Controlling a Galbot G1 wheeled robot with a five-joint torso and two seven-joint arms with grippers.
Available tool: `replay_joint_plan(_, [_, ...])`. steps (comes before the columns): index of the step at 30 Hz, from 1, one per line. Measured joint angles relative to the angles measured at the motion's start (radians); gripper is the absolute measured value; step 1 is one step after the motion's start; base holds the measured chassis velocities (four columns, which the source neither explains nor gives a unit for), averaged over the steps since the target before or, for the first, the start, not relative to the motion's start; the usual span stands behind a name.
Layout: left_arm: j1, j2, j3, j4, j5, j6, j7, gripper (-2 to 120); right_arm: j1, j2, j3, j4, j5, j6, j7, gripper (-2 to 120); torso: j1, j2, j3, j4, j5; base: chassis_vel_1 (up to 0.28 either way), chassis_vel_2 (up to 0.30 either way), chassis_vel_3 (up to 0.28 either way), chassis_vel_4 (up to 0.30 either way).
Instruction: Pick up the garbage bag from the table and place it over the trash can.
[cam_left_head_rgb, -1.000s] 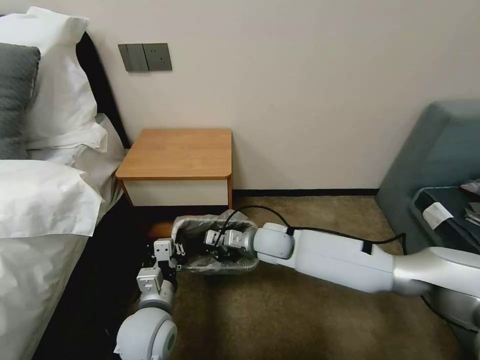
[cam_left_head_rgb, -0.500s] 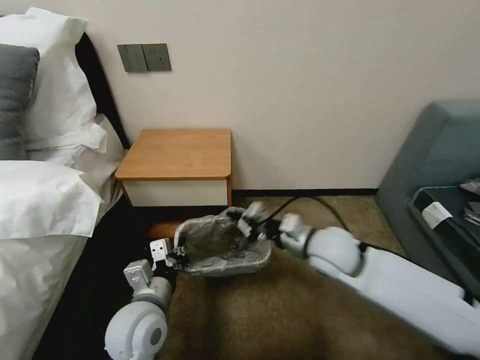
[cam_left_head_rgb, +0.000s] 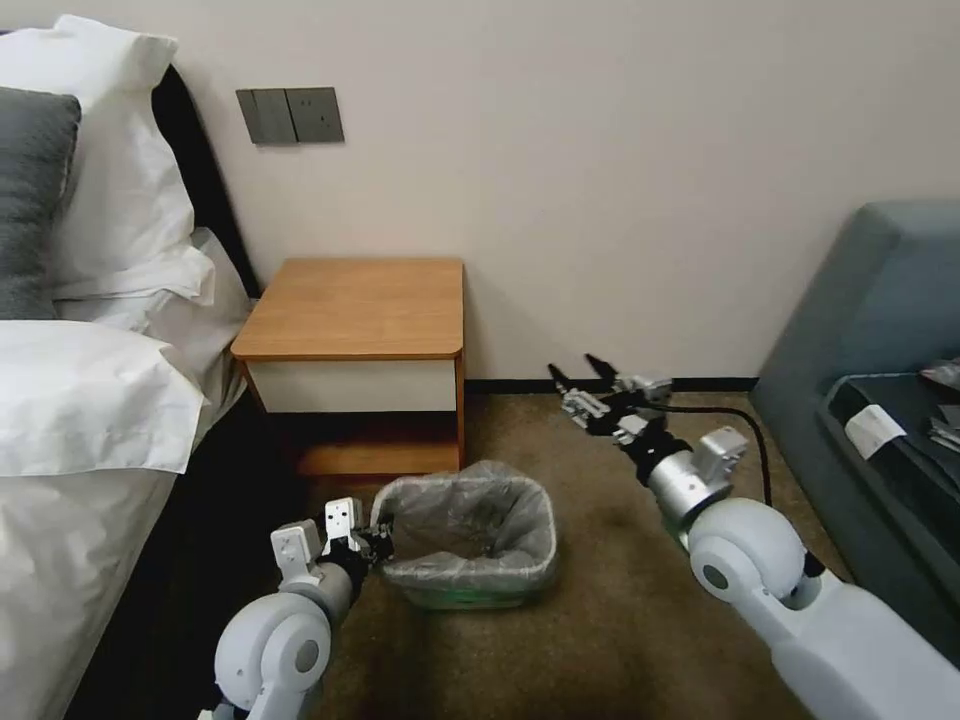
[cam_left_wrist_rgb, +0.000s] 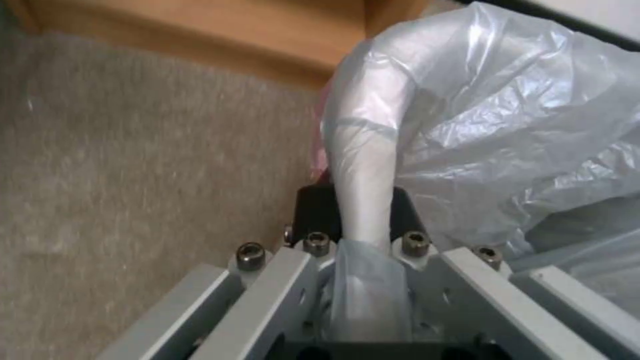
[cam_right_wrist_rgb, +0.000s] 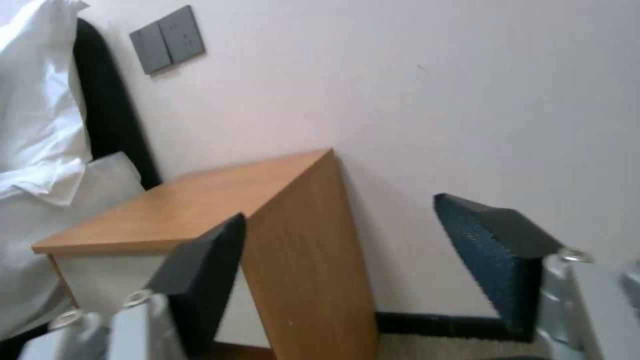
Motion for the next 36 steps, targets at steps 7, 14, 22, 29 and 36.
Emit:
replay_joint_plan(7, [0.011,-0.024,0.005,0.034,0.011,-0.012,0.007,2,-0.027,0.01,0.01,0.0,-0.018,0.01,-0.03,99,0.0,0.0,0.0,0.0002,-0.0001,0.0,0.0,0.0,0.0])
replay_joint_plan(14, [0.024,-0.033,0.01,0.03,0.014,-0.02,0.014,13,-0.042,0.029,0.0,-0.005,-0.046,0.017,-0.057,100,0.0,0.0,0.0,0.0003,-0.0001,0.0,0.0,0.0,0.0])
replay_joint_plan(22, [0.029,-0.028,0.009,0.007,0.033,-0.023,0.024,43,-0.084,0.059,0.006,-0.013,-0.088,0.031,-0.057,100,0.0,0.0,0.0,0.0002,-0.0002,0.0,0.0,0.0,0.0])
replay_joint_plan(29, [0.04,-0.025,0.009,-0.027,0.111,-0.061,0.055,67,-0.17,0.133,0.01,-0.004,-0.248,-0.008,0.062,100,0.0,0.0,0.0,0.0001,0.0,0.0,0.0,0.0,0.0])
replay_joint_plan(36, [0.048,-0.021,0.006,0.103,0.398,-0.558,0.137,93,-0.303,0.298,0.023,-0.056,-0.489,0.067,0.116,100,0.0,0.0,0.0,0.0002,-0.0006,0.0,0.0,0.0,0.0])
